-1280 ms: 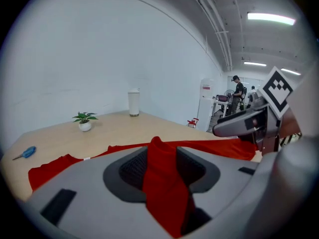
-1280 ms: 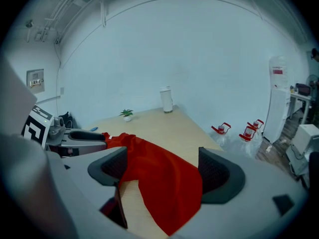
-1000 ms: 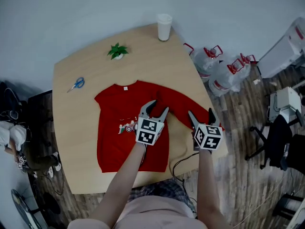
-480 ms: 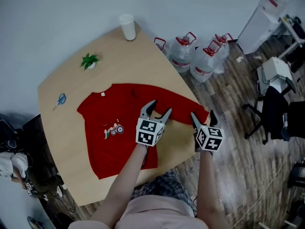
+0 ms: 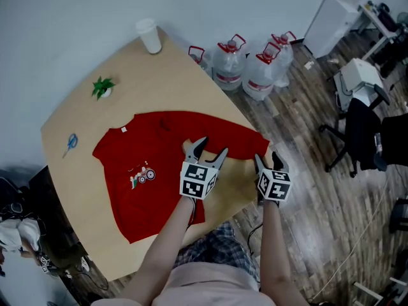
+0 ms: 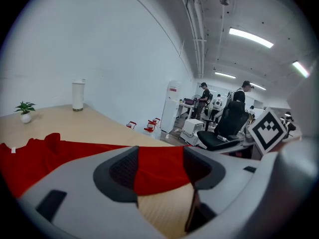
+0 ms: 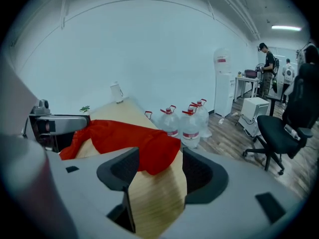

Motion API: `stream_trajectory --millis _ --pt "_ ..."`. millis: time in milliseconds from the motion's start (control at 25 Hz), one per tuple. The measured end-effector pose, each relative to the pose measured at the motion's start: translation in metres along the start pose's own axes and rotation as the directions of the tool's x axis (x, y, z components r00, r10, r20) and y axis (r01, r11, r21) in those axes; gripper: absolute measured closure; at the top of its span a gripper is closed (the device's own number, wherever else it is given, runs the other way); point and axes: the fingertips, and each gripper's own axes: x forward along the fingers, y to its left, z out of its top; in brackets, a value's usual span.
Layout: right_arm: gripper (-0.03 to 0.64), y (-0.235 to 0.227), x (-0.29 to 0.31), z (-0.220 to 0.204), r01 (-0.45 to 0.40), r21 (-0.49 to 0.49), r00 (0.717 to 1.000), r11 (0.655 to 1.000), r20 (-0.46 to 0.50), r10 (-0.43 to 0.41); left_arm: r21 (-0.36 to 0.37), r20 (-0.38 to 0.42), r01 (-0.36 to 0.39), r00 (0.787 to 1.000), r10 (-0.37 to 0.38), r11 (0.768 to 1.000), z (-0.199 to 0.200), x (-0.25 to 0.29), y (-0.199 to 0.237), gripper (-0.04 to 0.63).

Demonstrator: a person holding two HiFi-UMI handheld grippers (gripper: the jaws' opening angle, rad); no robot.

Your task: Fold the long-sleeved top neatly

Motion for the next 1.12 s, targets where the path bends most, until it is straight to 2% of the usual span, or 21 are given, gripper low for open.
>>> stream_trajectory --millis 160,360,600,680,880,1120 --pt "0.393 -0.002 0.012 -0.008 0.013 -0.006 0.999 1.0 -0.038 -0.013 0.005 -0.014 -0.002 1.0 0.002 1.0 -0.006 -0.002 0.001 0.327" --pt "0.42 -0.005 0.026 -0.014 0.022 0.017 0.995 1.0 -0.097 -0.02 -0.001 -0.02 -0.016 1.0 0.016 1.0 -0.007 -0.004 0.008 0.327" --pt "0.537 0.005 0.032 -0.016 -0.045 0.094 0.992 0.995 -0.113 0.055 -0.014 -0.025 -0.028 0.999 0.028 0.999 -0.011 -0.007 0.012 0.327" --pt "0.564 0.007 0.032 -0.015 -0.051 0.081 0.992 0.995 -0.115 0.06 -0.022 -0.028 -0.033 0.999 0.033 0.999 -0.013 -0.009 0.013 0.327" --pt "0.581 0.008 0.026 -0.007 -0.058 0.02 0.99 0.998 -0.125 0.06 -0.039 -0.031 -0.054 0.998 0.053 0.998 -0.016 -0.018 0.018 0.327" --pt "0.583 0.028 0.004 0.038 -0.084 -0.058 0.996 0.995 -0.031 0.083 -0.083 0.005 -0.119 0.993 0.12 0.989 -0.008 -0.041 0.041 0.327"
